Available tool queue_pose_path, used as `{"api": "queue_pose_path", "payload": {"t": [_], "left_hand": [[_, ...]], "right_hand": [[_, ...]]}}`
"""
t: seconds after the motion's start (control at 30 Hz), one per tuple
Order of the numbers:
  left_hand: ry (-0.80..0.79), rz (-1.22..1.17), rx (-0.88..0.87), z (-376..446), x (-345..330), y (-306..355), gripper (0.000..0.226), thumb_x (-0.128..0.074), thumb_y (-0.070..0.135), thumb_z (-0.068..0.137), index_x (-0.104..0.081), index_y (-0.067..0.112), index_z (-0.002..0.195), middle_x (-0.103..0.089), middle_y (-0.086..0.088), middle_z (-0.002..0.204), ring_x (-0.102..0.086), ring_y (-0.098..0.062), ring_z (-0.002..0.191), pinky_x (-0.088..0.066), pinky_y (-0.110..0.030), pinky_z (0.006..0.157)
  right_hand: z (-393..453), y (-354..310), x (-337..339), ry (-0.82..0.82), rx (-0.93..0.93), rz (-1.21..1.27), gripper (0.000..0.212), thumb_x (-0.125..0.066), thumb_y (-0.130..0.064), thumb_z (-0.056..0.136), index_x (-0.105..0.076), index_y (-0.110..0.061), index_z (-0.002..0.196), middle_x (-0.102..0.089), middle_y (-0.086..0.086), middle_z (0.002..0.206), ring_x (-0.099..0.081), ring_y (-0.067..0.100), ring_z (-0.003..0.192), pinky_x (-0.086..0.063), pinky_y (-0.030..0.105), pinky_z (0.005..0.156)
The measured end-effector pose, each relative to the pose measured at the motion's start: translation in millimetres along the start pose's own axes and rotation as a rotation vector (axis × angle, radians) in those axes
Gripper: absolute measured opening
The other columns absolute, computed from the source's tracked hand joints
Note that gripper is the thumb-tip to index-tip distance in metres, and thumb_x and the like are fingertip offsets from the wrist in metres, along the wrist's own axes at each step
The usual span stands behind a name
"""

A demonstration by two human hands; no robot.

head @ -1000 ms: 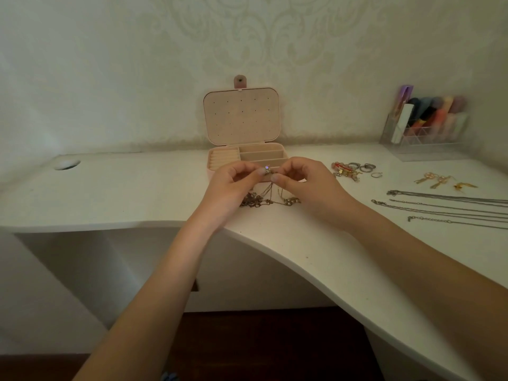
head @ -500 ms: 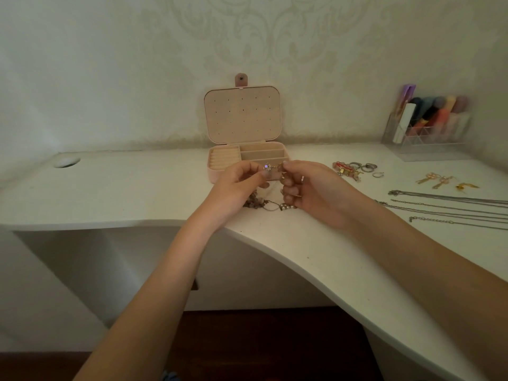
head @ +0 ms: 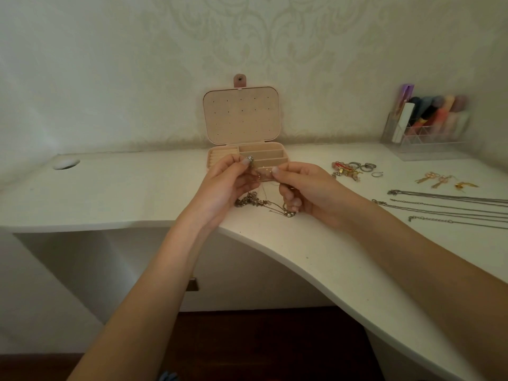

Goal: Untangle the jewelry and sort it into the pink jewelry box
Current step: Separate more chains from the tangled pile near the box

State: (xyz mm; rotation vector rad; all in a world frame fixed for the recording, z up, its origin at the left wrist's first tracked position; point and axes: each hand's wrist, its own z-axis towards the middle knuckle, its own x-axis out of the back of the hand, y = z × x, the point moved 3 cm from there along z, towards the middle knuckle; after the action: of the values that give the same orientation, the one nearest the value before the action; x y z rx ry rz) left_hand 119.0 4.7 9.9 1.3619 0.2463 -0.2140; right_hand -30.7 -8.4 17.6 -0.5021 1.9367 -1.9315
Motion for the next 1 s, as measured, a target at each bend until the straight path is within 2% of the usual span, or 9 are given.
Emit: {"api": "queue_pose_path", "payload": {"t": [0.1,0.27,0.37,0.47,0.6,0.73,0.8,0.9,1.0], "left_hand": [[-0.031,-0.066,0.018,1.7,1.9,-0.5,0.015,-0.04,0.006,0.098,-0.05,0.009,0.087,-0.06,-0.007,0.078,-0.061,-0.019,0.073,-0.053,-0.024,0.064],[-0.048,-0.072,0.044,-0.7,-1.2,0.3,0.02,-0.039,0.004,0.098,-0.046,0.011,0.081,-0.056,0.001,0.06,-0.057,-0.012,0.057,-0.053,-0.024,0.061],[-0.027,-0.062,0.053,-2.7,-3.7,0.8,0.022,-0.039,0.004,0.098,-0.044,0.013,0.078,-0.048,0.003,0.053,-0.048,-0.01,0.047,-0.048,-0.022,0.053],[-0.014,-0.025,0.047,-2.8,-2.9,0.0,0.023,-0.04,0.004,0.097,-0.043,0.013,0.077,-0.035,0.003,0.052,-0.032,-0.008,0.041,-0.035,-0.019,0.044],[-0.019,0.071,0.045,-2.9,-1.9,-0.9,0.021,-0.043,0.005,0.097,-0.046,0.013,0.077,-0.031,0.006,0.049,-0.025,-0.005,0.038,-0.023,-0.016,0.038],[0.024,0.142,0.021,-4.8,-1.7,2.1,0.025,-0.047,0.008,0.096,-0.048,0.016,0.072,-0.027,0.008,0.048,-0.022,-0.005,0.037,-0.02,-0.015,0.035],[0.033,0.165,0.016,-6.0,-2.4,2.9,0.025,-0.049,0.01,0.095,-0.05,0.017,0.071,-0.027,0.008,0.048,-0.021,-0.005,0.038,-0.018,-0.016,0.036],[0.052,0.186,0.012,-7.1,-2.9,3.5,0.029,-0.049,0.011,0.096,-0.052,0.019,0.067,-0.027,0.011,0.043,-0.02,-0.005,0.037,-0.014,-0.018,0.037],[0.062,0.202,0.008,-6.8,-2.0,3.0,0.034,-0.048,0.013,0.096,-0.06,0.02,0.065,-0.03,0.011,0.043,-0.021,-0.005,0.036,-0.015,-0.017,0.036]], "right_hand": [[0.3,0.5,0.7,0.028,0.001,0.014,0.009,-0.052,-0.018,0.097,-0.056,-0.012,0.091,-0.053,0.001,0.059,-0.047,0.01,0.043,-0.042,0.021,0.043],[-0.6,2.0,1.3,0.057,-0.002,0.07,0.018,-0.046,-0.017,0.1,-0.054,-0.01,0.085,-0.056,0.005,0.077,-0.06,0.014,0.057,-0.05,0.022,0.048],[-1.3,1.0,3.2,0.101,0.03,0.08,0.017,-0.045,-0.018,0.1,-0.052,-0.01,0.087,-0.055,0.005,0.08,-0.062,0.015,0.065,-0.049,0.022,0.045],[-0.9,0.0,8.7,0.166,0.098,-0.003,0.015,-0.048,-0.02,0.099,-0.052,-0.012,0.087,-0.047,0.001,0.065,-0.052,0.012,0.053,-0.046,0.023,0.045],[1.9,-0.7,13.7,0.242,0.128,-0.02,0.014,-0.048,-0.022,0.099,-0.052,-0.015,0.087,-0.035,-0.011,0.047,-0.032,0.007,0.042,-0.032,0.02,0.044],[2.0,-5.5,17.7,0.348,0.151,-0.125,0.016,-0.052,-0.027,0.097,-0.055,-0.021,0.083,-0.035,-0.008,0.049,-0.027,0.009,0.042,-0.026,0.021,0.04],[1.2,-8.0,20.4,0.4,0.204,-0.214,0.014,-0.054,-0.029,0.096,-0.057,-0.024,0.083,-0.039,-0.014,0.043,-0.028,0.006,0.041,-0.026,0.019,0.04],[-1.1,-12.0,20.9,0.449,0.315,-0.367,0.012,-0.053,-0.028,0.096,-0.057,-0.02,0.088,-0.036,-0.013,0.037,-0.029,0.004,0.034,-0.024,0.012,0.038],[-2.4,-15.1,23.5,0.52,0.382,-0.396,0.014,-0.052,-0.026,0.097,-0.056,-0.013,0.091,-0.033,-0.009,0.046,-0.028,0.005,0.035,-0.023,0.013,0.038]]}}
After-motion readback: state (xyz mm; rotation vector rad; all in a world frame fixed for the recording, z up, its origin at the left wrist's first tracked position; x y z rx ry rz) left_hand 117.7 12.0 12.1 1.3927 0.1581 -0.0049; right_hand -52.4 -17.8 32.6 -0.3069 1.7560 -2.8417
